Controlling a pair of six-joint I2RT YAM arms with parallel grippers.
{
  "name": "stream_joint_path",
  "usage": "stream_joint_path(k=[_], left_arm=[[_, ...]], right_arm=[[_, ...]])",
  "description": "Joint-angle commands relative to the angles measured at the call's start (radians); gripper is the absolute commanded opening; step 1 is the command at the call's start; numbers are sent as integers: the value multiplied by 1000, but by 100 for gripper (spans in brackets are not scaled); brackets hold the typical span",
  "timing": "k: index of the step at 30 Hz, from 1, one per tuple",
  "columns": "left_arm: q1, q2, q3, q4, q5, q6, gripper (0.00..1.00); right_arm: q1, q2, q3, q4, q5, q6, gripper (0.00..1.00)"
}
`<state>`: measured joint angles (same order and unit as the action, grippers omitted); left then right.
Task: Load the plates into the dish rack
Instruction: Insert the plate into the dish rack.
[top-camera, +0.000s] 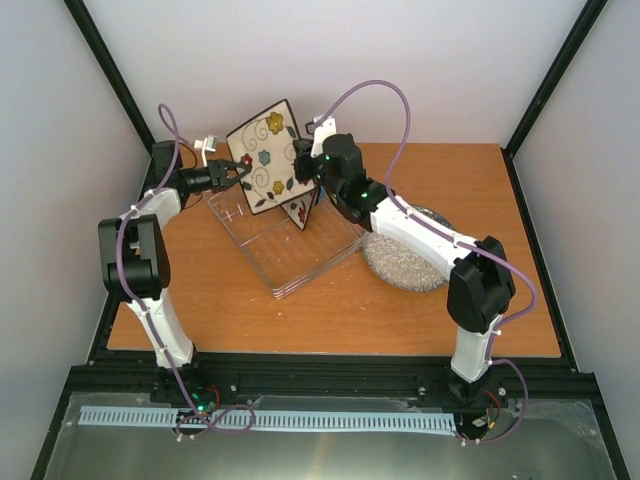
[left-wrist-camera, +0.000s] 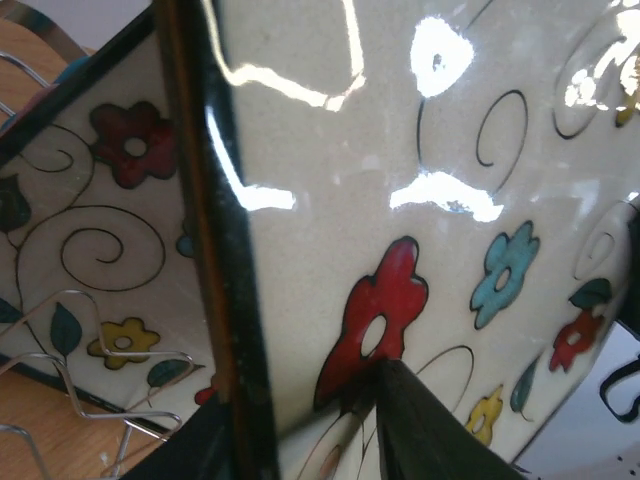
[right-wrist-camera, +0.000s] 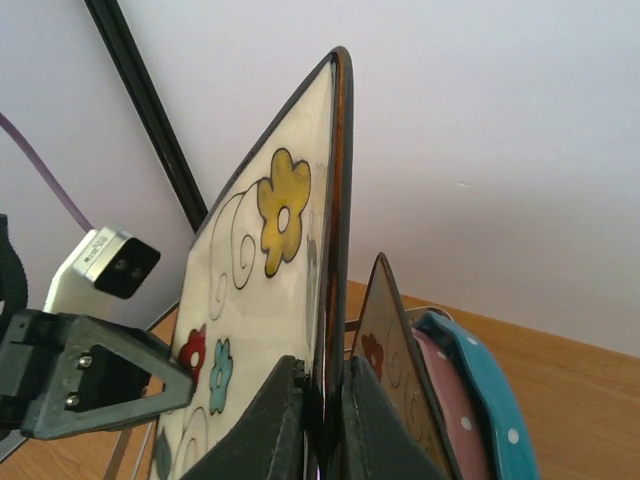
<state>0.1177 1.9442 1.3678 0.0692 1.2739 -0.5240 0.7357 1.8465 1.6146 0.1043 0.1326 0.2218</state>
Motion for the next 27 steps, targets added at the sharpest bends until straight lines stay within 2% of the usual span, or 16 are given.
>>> stream_joint_path(k=[1,12,17,24,27], left_arm=[[-30,-108,-34,114,17,-66,23],[-30,-306,-161,285,51,-232,11],[-29,-418,-216,277,15,-265,1],[-29,-546,-313,194,-43,-246,1],[-28,-585,-330,85,-62,-181,1]], right_arm=[[30,-68,81,207,-28,9,3],[29,-87,117,105,-107,52,3],[17,-117,114,45,-158,78,3],[-42,-139,132,-59,-365,135,3],[-69,-120,193,-163,-491,129,3]])
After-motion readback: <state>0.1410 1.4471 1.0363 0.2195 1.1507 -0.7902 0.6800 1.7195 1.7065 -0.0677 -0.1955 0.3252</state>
